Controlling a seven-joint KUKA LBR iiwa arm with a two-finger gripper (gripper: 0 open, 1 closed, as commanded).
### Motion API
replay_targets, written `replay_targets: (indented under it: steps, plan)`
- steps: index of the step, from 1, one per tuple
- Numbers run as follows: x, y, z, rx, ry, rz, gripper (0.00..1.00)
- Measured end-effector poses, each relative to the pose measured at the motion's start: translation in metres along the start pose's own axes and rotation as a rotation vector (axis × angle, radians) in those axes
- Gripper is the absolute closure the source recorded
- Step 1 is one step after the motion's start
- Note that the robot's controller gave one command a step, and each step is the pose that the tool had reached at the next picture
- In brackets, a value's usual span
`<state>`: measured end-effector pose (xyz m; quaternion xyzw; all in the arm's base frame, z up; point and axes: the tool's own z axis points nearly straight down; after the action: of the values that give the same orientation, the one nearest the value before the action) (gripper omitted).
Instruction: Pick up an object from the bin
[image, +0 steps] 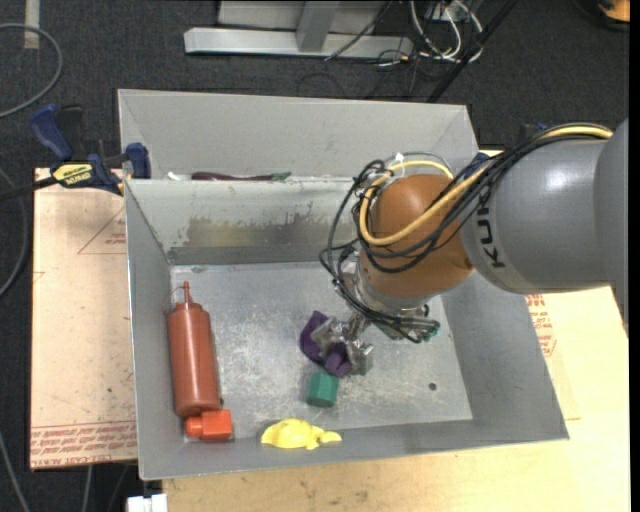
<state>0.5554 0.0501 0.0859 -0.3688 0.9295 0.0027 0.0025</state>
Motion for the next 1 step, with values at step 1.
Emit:
replay_targets:
  steps: [1]
  plan:
    - [-0.0005,-0.0002,-0.0195,0.002,-0.003,0.001,1.00]
